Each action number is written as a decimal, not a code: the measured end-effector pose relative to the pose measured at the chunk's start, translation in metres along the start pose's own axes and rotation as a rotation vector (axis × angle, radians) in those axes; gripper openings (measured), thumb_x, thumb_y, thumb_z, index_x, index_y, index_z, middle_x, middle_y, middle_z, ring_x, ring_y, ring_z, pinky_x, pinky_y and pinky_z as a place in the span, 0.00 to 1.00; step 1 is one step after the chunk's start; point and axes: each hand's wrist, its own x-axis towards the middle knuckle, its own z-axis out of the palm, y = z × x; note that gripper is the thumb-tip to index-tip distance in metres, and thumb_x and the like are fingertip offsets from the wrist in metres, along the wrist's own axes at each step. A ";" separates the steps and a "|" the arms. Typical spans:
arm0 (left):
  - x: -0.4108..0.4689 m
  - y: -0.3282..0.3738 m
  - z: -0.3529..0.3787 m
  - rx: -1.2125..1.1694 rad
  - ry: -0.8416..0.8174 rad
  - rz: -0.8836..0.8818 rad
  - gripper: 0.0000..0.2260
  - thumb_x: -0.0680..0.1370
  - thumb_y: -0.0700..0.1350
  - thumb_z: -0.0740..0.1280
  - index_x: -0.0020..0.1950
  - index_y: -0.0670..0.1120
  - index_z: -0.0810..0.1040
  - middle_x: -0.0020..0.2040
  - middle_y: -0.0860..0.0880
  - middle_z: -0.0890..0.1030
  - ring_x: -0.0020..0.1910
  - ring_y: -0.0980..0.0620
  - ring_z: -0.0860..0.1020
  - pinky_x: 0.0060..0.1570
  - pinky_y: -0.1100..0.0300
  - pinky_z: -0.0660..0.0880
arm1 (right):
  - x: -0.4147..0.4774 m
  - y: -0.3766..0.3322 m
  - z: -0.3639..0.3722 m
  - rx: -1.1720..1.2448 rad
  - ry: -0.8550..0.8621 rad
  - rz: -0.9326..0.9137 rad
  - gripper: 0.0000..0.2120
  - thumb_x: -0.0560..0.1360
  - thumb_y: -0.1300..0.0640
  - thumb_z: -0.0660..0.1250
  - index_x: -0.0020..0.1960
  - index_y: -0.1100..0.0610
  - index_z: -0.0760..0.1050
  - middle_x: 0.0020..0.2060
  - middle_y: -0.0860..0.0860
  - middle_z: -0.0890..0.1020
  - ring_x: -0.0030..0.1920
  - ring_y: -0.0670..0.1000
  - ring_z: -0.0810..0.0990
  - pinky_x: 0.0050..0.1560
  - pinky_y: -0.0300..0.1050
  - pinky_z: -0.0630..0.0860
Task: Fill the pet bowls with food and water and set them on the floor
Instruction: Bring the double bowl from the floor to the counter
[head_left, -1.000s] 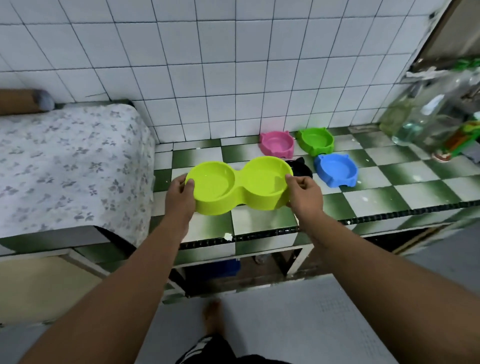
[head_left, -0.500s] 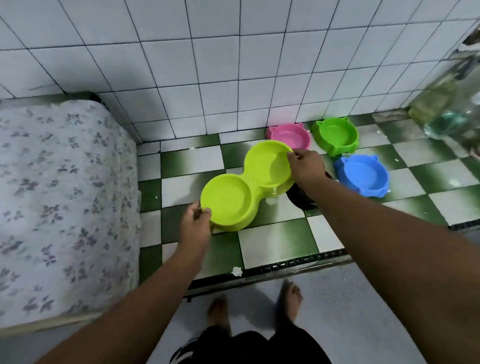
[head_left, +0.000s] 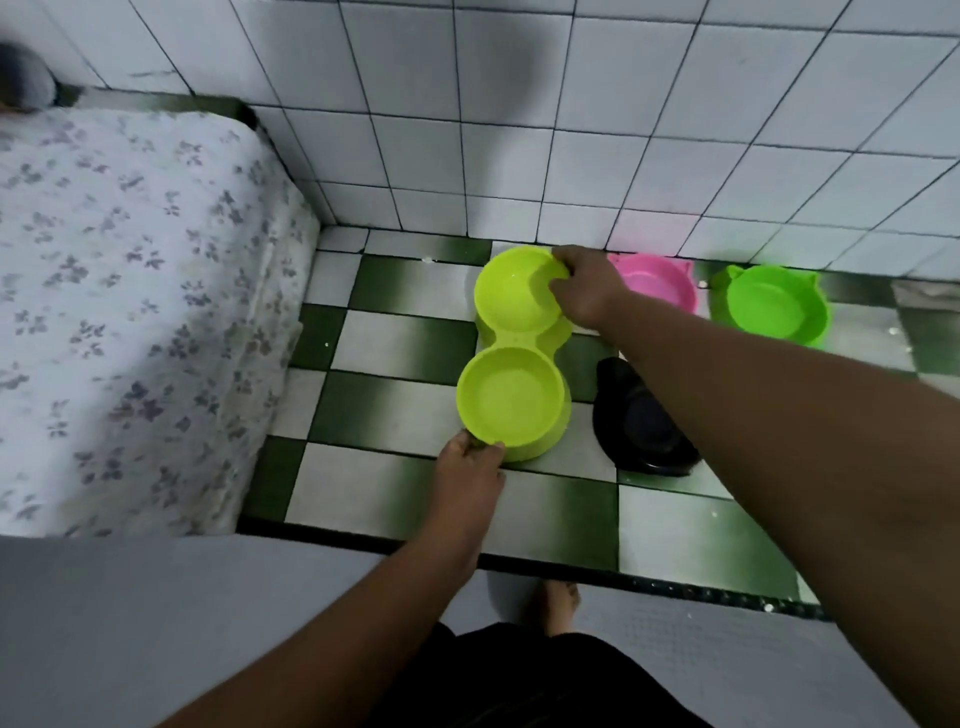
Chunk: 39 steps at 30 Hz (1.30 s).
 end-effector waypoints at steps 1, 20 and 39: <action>-0.002 -0.002 0.005 0.000 -0.008 -0.002 0.10 0.81 0.35 0.65 0.60 0.46 0.77 0.36 0.56 0.79 0.38 0.54 0.72 0.46 0.55 0.71 | 0.004 0.000 0.002 -0.004 -0.027 0.000 0.27 0.79 0.62 0.63 0.78 0.59 0.64 0.72 0.59 0.72 0.69 0.58 0.73 0.64 0.40 0.68; 0.007 -0.010 0.013 0.126 -0.107 0.046 0.19 0.81 0.33 0.66 0.67 0.51 0.68 0.59 0.55 0.80 0.57 0.55 0.79 0.64 0.53 0.72 | 0.009 0.017 0.008 -0.102 0.034 0.020 0.28 0.73 0.71 0.62 0.73 0.61 0.66 0.59 0.61 0.79 0.56 0.60 0.79 0.46 0.45 0.73; 0.005 0.029 -0.005 0.282 0.122 0.132 0.29 0.80 0.45 0.69 0.78 0.47 0.63 0.70 0.42 0.74 0.66 0.43 0.76 0.66 0.46 0.74 | -0.037 0.015 0.001 -0.067 0.088 -0.141 0.28 0.75 0.61 0.68 0.73 0.65 0.66 0.64 0.62 0.77 0.64 0.62 0.75 0.61 0.50 0.74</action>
